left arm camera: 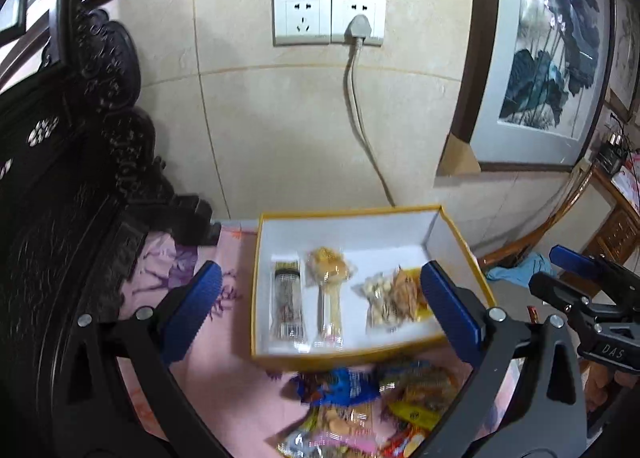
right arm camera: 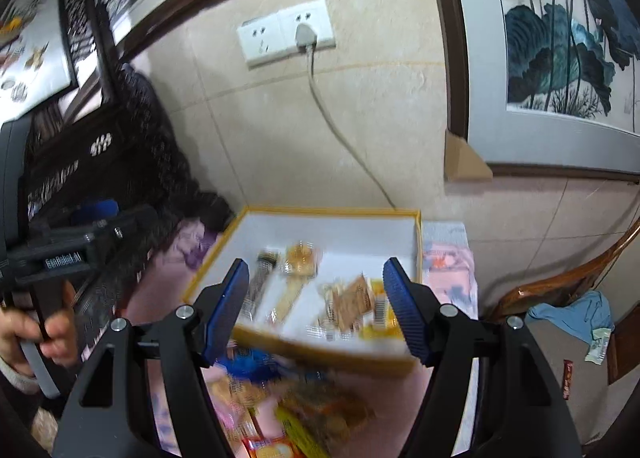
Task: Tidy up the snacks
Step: 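Grasp the red biscuit pack with left tool while right tool grasps yellow stick snack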
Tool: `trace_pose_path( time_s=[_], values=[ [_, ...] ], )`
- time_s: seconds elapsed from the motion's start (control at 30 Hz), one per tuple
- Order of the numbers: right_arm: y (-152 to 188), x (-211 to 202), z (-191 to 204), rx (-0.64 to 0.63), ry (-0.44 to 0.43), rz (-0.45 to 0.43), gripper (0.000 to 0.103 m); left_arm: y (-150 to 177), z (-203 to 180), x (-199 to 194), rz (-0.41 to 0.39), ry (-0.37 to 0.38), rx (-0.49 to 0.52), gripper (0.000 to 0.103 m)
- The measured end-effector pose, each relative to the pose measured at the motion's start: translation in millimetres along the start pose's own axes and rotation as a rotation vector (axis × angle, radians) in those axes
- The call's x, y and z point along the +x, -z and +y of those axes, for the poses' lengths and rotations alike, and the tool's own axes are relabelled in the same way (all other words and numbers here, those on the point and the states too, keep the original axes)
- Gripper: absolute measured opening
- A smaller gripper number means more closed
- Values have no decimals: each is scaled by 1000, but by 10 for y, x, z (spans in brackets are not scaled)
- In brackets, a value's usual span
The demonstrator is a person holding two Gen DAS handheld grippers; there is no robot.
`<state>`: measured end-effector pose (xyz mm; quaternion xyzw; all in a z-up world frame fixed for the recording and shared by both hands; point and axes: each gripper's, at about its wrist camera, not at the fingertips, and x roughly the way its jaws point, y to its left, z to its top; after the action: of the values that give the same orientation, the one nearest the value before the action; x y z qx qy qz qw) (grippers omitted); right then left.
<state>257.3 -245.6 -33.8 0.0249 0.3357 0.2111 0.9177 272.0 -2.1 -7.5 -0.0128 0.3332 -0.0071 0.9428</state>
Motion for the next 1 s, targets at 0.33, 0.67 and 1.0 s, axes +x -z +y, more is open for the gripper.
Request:
trace_pose_path(
  time_s=[0.33, 0.67, 1.0],
  values=[
    [943, 27, 21, 18, -34, 176, 68, 876, 202, -169, 122, 8, -99, 101],
    [1559, 507, 210, -56, -107, 342, 51, 1675, 268, -313, 248, 4, -111, 101],
    [1633, 995, 306, -154, -111, 433, 40, 1939, 439, -413, 308, -25, -162, 101]
  ],
)
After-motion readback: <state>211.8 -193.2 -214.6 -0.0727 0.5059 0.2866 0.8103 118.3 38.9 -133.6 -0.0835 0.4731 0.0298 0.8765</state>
